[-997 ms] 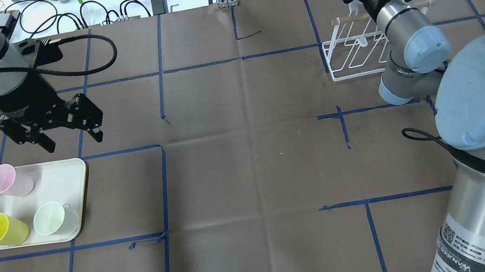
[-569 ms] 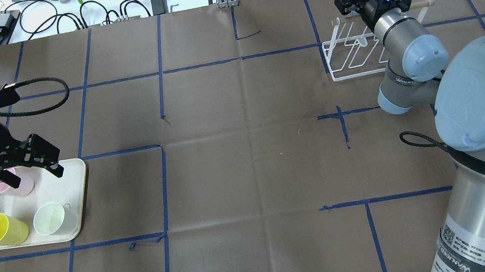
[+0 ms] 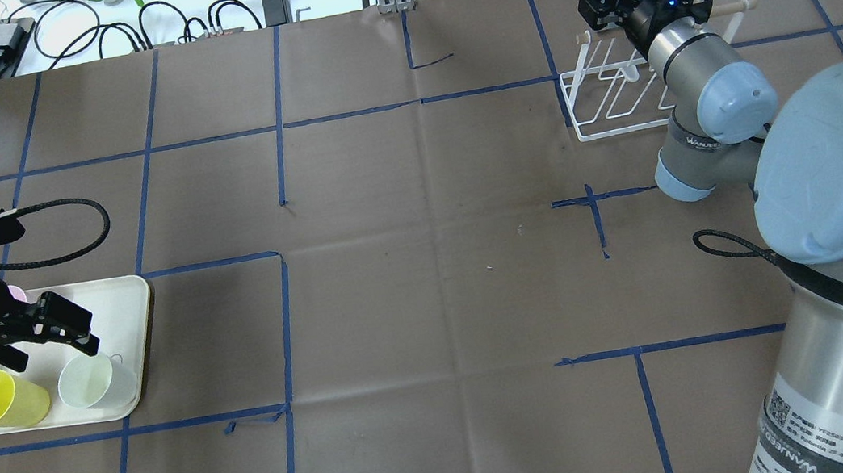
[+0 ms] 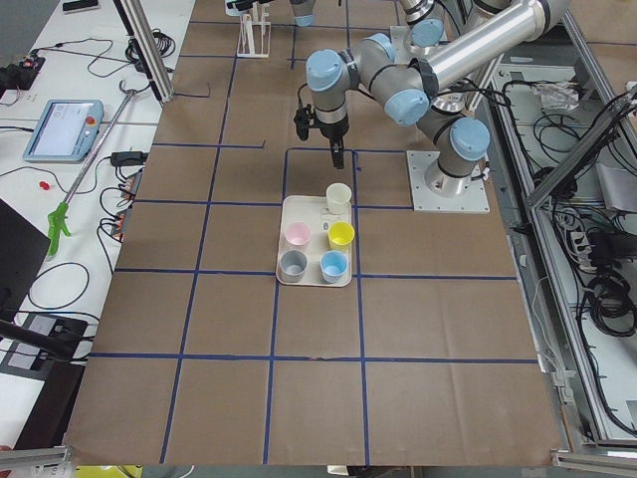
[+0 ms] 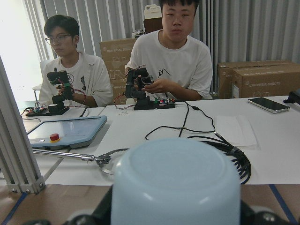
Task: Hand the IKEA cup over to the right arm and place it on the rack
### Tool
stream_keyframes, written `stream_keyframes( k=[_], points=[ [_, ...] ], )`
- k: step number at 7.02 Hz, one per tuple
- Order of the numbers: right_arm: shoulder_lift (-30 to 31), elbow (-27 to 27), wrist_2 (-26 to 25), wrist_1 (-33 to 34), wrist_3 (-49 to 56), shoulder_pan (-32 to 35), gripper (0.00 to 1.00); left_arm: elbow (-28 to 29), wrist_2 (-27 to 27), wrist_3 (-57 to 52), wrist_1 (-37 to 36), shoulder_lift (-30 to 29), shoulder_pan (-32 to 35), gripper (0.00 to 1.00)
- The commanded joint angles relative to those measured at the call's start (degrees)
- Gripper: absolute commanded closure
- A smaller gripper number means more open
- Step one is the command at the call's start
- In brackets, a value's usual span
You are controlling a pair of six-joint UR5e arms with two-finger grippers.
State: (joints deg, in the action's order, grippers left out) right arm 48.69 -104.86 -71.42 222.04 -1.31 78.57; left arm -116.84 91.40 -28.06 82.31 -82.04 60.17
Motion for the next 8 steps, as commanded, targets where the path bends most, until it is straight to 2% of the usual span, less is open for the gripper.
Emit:
stream_keyframes(
  k=[1, 4, 6, 8],
  points=[
    [0.17, 0.09, 0.05, -2.84, -0.09, 0.0, 0.0, -5.48, 0.01, -0.07, -6.95, -0.4, -0.05, 0.02],
    [1.4, 0.36, 0.05, -3.36, 0.17, 0.0, 0.0, -16.89, 0.18, -0.15, -26.0, -3.64, -0.05, 0.02],
    [5.25, -0.17, 0.05, -8.79, 0.52, 0.0, 0.0, -17.89, 1.93, -0.24, -30.96, -7.33, -0.05, 0.02],
    [10.26, -0.87, 0.05, -16.86, 1.48, 0.18, 0.0, -17.81, 2.12, -1.03, -31.16, -6.65, -0.05, 0.02]
  ],
)
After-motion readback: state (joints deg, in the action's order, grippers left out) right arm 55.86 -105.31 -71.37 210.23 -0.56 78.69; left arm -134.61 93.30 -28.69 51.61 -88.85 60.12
